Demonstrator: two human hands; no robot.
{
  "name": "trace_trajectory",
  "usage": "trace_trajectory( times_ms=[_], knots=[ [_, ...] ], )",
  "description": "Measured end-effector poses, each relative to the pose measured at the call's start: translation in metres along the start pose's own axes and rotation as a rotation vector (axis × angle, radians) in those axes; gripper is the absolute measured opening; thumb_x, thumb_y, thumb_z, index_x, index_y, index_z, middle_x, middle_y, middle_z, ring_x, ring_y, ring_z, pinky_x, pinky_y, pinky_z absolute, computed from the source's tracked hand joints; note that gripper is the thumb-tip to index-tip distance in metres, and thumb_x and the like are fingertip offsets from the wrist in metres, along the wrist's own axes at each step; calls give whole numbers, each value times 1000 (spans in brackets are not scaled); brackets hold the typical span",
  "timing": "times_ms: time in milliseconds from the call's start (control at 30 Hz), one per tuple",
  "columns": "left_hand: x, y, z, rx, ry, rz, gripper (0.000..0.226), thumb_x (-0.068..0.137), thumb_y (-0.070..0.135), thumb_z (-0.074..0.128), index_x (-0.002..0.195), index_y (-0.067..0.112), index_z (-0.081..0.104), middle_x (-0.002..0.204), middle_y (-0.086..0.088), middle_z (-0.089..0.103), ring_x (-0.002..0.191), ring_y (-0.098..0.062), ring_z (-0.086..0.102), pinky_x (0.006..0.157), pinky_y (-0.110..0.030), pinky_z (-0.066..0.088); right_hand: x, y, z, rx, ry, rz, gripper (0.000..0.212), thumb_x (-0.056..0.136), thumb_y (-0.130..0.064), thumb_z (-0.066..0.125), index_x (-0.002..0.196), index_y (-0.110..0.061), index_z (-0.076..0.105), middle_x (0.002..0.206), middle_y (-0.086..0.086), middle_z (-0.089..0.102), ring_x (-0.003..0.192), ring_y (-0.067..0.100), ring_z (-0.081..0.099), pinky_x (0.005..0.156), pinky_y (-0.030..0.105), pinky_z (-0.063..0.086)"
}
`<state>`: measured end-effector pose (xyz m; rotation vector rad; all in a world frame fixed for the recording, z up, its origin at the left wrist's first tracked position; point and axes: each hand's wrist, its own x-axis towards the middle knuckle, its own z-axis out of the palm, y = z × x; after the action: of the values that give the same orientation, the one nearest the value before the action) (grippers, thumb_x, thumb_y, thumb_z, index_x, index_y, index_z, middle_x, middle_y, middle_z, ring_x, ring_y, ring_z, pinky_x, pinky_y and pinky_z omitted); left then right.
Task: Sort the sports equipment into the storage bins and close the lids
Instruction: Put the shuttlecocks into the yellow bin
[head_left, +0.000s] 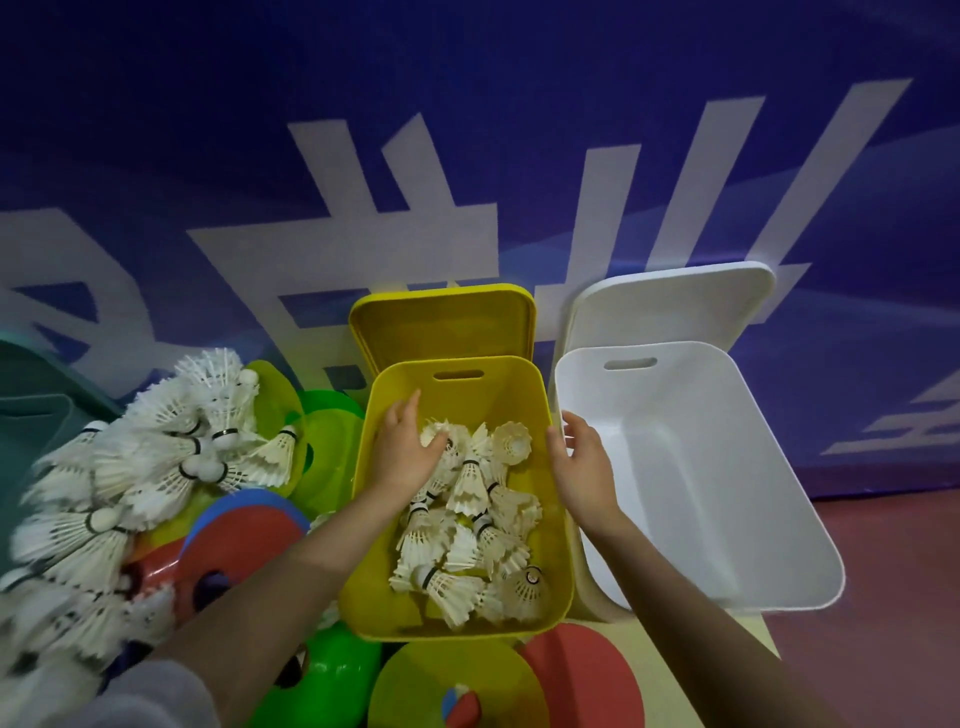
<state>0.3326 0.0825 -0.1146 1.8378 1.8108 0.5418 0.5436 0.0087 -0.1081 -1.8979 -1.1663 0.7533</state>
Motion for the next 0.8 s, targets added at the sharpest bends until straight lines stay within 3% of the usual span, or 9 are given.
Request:
trace_trajectory(
  times_ms=[167,267,333,433,600,733,800],
  knots=[
    [-52,1,-46,-161,-8,90,60,93,32,57,146,20,32,148,-5,30,134,-22,35,108,-37,35,-7,-19,-5,-343,110,-100,47,97,-36,45,138,-12,43,133,14,51,122,31,45,100,43,38],
    [-83,-13,-74,-266,61,156,46,92,23,58,137,23,44,129,0,43,115,-17,51,90,-29,43,-30,-45,4,-457,168,-261,44,94,-33,49,132,-13,49,125,13,56,116,32,47,95,45,38],
    [-100,-27,-90,-295,95,168,40,92,20,57,131,24,49,123,1,47,104,-12,55,83,-28,45,-51,-66,22,-397,96,-377,42,92,-32,49,130,-14,52,121,11,58,115,30,48,95,43,40],
    [-119,-56,-115,-311,135,159,35,92,17,56,126,24,53,122,0,50,97,-8,57,83,-30,49,-84,-94,61,-279,-79,-491,44,90,-33,45,128,-14,55,120,9,60,116,27,49,96,38,39],
    [-140,-114,-164,-309,249,77,30,90,9,54,118,21,61,118,3,57,86,4,55,79,-20,42,-132,-129,125,-213,-226,-593,37,90,-25,49,125,-12,57,117,9,60,115,25,50,94,35,40],
    [-164,-168,-212,-286,277,40,27,92,10,53,115,20,63,114,3,55,93,-6,57,76,-17,45,-178,-141,179,-241,-359,-703,46,85,-34,43,121,-12,61,115,9,63,110,25,55,92,33,42],
    [-178,-198,-234,-280,288,30,25,94,15,54,116,23,62,113,7,53,96,-3,56,77,-19,46,-203,-140,210,-244,-488,-693,42,85,-30,46,120,-12,61,112,10,64,107,26,56,91,36,44]
  ],
)
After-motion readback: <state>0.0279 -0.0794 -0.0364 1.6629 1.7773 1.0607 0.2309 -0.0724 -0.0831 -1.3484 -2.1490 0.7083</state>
